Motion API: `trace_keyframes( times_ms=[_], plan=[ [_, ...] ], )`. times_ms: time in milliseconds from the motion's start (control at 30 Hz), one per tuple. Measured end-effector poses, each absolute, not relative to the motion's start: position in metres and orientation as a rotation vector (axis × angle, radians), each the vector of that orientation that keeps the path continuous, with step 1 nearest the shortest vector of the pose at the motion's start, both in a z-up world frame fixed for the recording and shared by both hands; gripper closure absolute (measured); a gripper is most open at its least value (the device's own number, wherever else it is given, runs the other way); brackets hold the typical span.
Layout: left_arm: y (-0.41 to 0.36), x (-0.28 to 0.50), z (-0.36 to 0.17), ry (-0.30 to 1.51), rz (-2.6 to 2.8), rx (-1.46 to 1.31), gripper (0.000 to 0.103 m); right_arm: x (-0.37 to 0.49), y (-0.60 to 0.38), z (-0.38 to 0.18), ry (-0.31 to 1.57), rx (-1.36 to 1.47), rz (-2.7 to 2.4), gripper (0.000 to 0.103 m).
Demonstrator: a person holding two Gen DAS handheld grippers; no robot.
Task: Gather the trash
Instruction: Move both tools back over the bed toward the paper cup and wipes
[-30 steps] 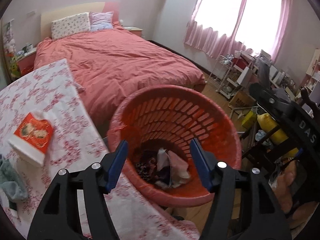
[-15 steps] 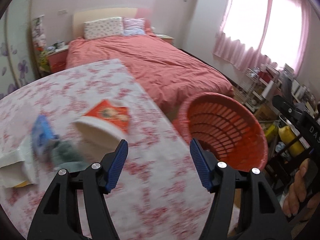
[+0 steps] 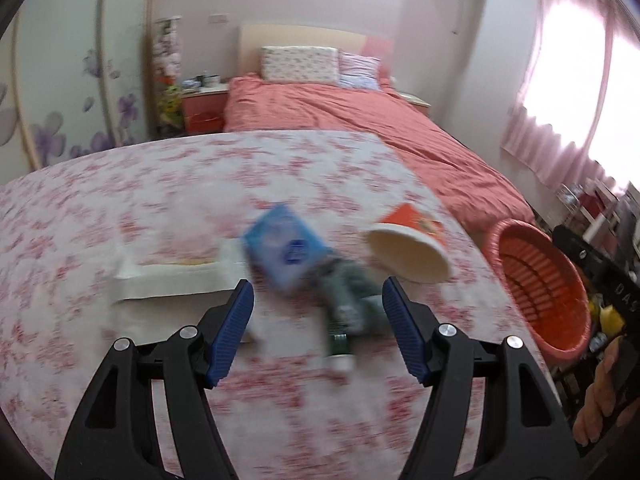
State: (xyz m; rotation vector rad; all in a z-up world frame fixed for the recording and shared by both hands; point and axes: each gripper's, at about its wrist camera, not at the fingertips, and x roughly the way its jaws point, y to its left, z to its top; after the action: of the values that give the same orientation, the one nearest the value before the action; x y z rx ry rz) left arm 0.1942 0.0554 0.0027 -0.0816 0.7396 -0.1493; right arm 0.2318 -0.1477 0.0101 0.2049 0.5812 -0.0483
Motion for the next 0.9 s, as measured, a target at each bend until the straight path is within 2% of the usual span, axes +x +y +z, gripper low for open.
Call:
trace_keyframes(
  times_ms=[133,400,600,900],
  plan=[
    [0.083,0.194,0.004,0.735,-0.102,-0.113,0.037,0.252,-0.116,0.001,0.62,0.187,-0.015,0.045],
    [0.13,0.199,0.001,0.73,-0.038,-0.147,0.036,0.303,-0.065,-0.018,0.713,0.165,-0.04,0.03],
    [0.152,0.2,-0.005,0.738,-0.021,-0.176,0.036,0.338,-0.04,-0.028,0.763,0.101,-0.138,0.023],
    [0.159,0.201,-0.006,0.739,-0.024,-0.188,0.036,0.336,-0.05,-0.044,0.819,0.019,-0.203,0.023]
  ],
)
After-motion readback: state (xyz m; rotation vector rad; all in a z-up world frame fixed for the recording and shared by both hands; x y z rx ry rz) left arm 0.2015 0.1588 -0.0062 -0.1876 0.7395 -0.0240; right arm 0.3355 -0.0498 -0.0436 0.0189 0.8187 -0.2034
